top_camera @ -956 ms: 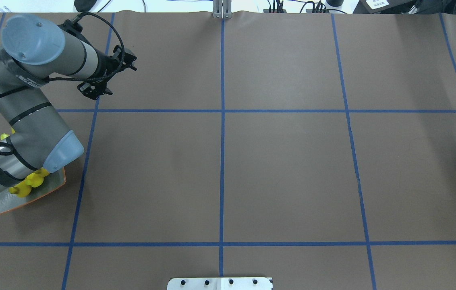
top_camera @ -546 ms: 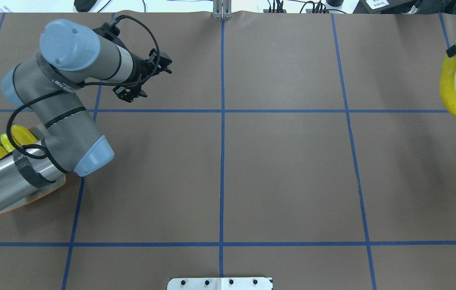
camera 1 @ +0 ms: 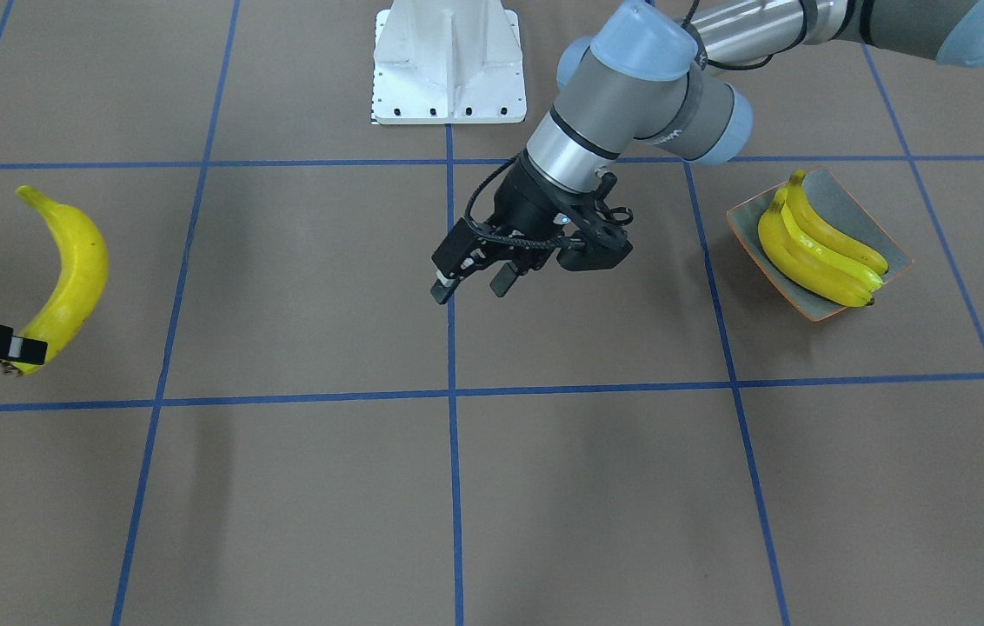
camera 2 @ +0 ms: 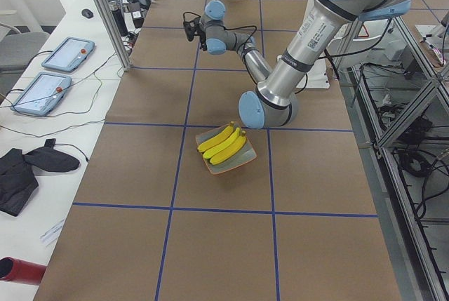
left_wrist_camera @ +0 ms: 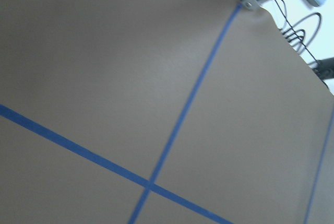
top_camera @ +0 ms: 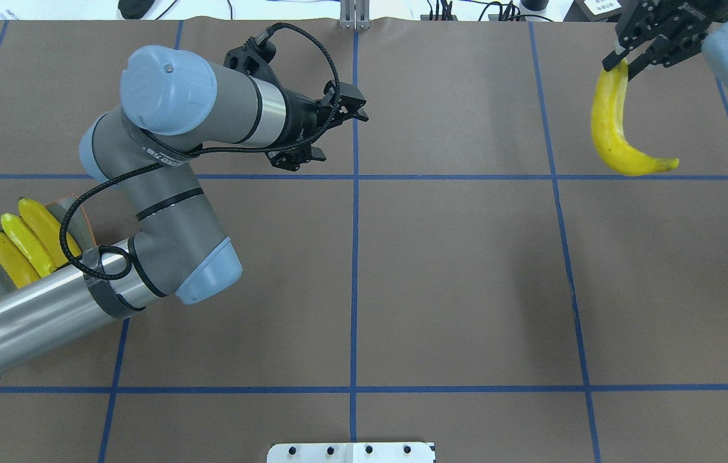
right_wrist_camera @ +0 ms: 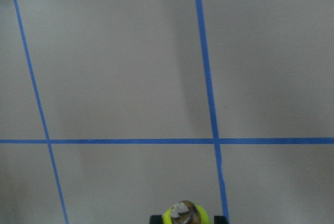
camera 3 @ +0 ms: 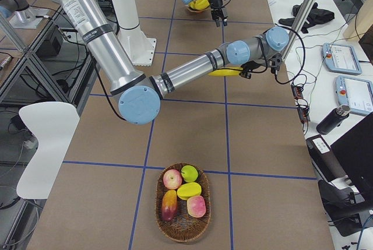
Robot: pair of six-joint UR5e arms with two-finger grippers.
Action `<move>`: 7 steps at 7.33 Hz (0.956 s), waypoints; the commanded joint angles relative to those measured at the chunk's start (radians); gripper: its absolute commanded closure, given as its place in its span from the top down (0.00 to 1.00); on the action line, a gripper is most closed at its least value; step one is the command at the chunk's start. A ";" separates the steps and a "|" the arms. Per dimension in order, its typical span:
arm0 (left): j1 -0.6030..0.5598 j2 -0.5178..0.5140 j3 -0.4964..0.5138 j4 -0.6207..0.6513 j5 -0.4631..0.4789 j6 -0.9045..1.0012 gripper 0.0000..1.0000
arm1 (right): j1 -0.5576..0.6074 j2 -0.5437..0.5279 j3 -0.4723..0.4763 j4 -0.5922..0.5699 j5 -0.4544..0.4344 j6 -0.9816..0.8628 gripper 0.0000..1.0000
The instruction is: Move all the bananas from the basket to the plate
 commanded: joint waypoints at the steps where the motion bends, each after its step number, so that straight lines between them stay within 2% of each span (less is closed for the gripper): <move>1: 0.034 -0.032 0.000 -0.159 0.047 -0.110 1.00 | -0.063 0.025 0.019 0.054 0.018 0.141 0.00; 2: 0.076 -0.036 0.003 -0.201 0.119 -0.112 1.00 | -0.088 0.025 0.017 0.128 0.021 0.225 0.00; 4: 0.100 -0.064 0.009 -0.209 0.137 -0.111 1.00 | -0.139 0.025 0.019 0.257 0.020 0.367 0.00; 7: 0.117 -0.093 0.053 -0.212 0.137 -0.103 1.00 | -0.176 0.042 0.026 0.300 0.018 0.410 0.00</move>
